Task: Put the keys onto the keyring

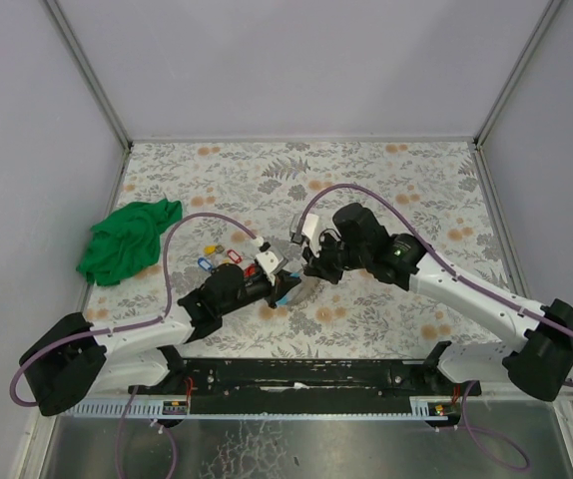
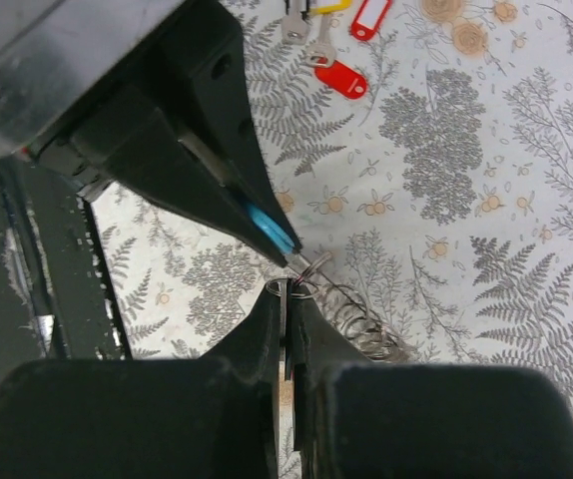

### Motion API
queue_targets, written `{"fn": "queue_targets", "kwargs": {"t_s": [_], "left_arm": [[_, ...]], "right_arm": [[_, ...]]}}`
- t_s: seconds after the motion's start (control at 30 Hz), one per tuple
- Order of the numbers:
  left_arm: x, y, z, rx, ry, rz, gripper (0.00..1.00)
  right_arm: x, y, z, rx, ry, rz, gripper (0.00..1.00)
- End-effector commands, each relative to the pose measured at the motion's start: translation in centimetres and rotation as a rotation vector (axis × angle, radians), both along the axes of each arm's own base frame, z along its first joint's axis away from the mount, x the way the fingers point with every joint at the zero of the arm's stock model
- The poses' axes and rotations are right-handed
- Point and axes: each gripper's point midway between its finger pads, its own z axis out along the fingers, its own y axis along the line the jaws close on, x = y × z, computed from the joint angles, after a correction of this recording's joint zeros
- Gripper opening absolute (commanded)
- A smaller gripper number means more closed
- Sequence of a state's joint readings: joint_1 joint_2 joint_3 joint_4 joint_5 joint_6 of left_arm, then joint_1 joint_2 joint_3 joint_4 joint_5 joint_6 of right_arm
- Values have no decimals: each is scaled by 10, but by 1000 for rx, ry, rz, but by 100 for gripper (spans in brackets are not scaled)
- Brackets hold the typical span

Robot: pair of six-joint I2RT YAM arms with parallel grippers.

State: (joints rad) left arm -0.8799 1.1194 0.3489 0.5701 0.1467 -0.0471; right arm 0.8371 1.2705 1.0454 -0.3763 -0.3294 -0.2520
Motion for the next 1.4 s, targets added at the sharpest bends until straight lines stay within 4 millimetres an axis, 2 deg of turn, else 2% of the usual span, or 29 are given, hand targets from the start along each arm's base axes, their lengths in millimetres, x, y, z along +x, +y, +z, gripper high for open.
{"fn": "queue_targets", "kwargs": {"t_s": [0.0, 0.1, 0.2, 0.27, 0.37, 0.47, 0.57, 0.73, 1.0, 1.17, 1.37], "left_arm": [[17, 5, 28, -53, -146, 60, 0], [20, 6, 41, -80, -210, 72, 0], [22, 6, 51, -97, -265, 75, 0], [23, 7, 55, -106, -295, 78, 0], [23, 10, 59, -113, -330, 80, 0], [21, 15, 60, -124, -354, 91, 0], [19, 18, 62, -137, -364, 95, 0], [16, 17, 66, -160, -352, 83, 0], [18, 20, 68, -186, -300, 121, 0], [19, 20, 69, -203, -276, 132, 0], [19, 19, 70, -228, -247, 143, 0]], "right_arm": [[-25, 8, 29, 131, 45, 82, 4], [-46, 6, 26, 155, 117, 133, 15], [-58, -2, 25, 162, 131, 156, 29], [-54, -9, 28, 161, 86, 122, 36], [-35, -21, 39, 188, -28, -1, 39], [-27, -27, 53, 268, -120, -64, 42], [-10, -31, 65, 376, -180, -193, 43], [4, -23, 68, 533, -118, -328, 39], [1, 1, 71, 726, 70, -354, 37], [9, -2, 77, 798, 119, -438, 39], [17, -1, 73, 831, 179, -504, 37]]}}
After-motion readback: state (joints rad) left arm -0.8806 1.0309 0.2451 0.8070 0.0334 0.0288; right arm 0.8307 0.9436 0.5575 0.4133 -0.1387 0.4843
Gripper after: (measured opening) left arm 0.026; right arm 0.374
